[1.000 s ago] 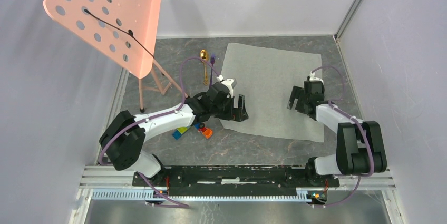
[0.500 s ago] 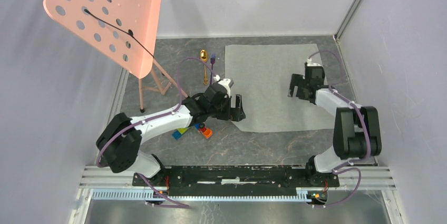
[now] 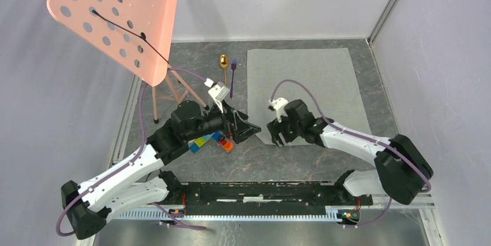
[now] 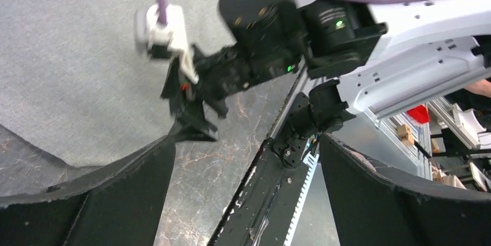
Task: Fold the napkin into a case and place the utensils inside
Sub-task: Flatten out the crumpled napkin at the center of the board, then pick up the flattened napkin from the center of the board, then fold and flatten the napkin at the center of the board.
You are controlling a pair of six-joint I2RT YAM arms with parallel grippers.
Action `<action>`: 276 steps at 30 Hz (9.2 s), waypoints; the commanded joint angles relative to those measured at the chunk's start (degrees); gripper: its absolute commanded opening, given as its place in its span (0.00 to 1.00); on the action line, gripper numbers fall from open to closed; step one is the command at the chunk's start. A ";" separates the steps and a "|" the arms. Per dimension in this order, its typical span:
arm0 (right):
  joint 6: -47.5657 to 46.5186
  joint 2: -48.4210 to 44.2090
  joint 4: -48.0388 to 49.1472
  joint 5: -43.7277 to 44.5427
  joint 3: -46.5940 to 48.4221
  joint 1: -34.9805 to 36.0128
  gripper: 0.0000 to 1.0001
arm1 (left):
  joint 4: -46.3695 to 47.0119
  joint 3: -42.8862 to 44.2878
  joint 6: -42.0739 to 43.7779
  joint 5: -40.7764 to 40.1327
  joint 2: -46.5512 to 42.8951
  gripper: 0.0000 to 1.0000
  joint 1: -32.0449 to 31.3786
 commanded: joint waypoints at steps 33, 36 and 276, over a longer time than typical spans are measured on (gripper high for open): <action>12.38 17.88 7.03 -33.06 12.06 -8.90 0.44 | 2.68 -3.53 6.05 2.12 -6.40 1.00 -0.20; 6.17 12.91 -1.87 -14.41 13.76 -8.60 0.50 | 3.40 -4.24 5.28 1.30 -5.78 1.00 -0.20; 5.08 7.39 -10.74 3.25 20.29 -58.57 0.00 | -36.08 42.77 -4.41 -25.47 51.08 0.02 -3.73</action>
